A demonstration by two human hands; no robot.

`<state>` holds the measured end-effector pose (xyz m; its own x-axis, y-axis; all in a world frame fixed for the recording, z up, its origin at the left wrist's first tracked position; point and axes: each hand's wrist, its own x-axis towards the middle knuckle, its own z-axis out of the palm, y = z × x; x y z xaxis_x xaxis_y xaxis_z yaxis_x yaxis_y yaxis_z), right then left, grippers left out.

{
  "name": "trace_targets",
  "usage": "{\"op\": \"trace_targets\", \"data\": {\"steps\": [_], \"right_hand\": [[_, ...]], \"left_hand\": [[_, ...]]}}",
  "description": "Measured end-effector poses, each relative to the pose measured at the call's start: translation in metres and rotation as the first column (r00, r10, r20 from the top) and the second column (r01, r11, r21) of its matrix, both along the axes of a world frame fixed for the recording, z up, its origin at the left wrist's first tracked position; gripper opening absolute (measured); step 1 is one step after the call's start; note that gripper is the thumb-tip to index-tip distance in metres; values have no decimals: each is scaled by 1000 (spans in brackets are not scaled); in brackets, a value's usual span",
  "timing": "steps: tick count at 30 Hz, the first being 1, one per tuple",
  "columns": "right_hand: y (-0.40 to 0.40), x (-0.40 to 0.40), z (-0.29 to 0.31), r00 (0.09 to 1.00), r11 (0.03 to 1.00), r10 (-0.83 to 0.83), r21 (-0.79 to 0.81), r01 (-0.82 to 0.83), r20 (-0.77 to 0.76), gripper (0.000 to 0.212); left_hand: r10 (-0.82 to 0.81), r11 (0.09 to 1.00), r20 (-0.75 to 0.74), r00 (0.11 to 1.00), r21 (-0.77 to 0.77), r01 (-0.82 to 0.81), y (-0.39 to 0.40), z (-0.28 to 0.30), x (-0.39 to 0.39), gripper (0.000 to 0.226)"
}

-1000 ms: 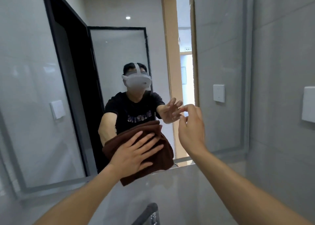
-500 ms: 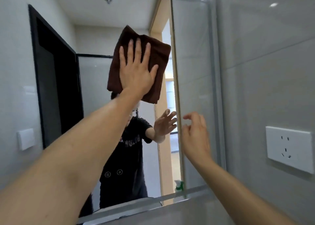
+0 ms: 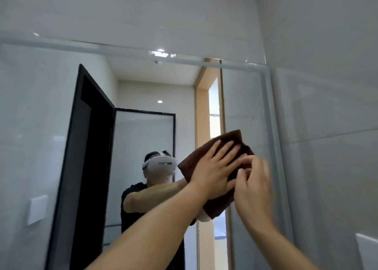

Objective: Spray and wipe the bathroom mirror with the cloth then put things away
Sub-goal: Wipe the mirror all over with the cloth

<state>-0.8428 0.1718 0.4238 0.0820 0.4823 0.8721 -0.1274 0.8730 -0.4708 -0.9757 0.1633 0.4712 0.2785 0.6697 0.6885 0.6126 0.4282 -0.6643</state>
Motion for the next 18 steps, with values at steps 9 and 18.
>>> {"op": "trace_targets", "data": {"steps": [9,18], "right_hand": [[-79,-88,97,992,956,15,289,-52,129,33],[-100,-103,140,988,879,-23,474,-53,153,45]], "left_hand": [[41,763,310,950,604,-230,-175,117,-110,72],[-99,465,522,847,777,-424,-247,100,-155,69]]}}
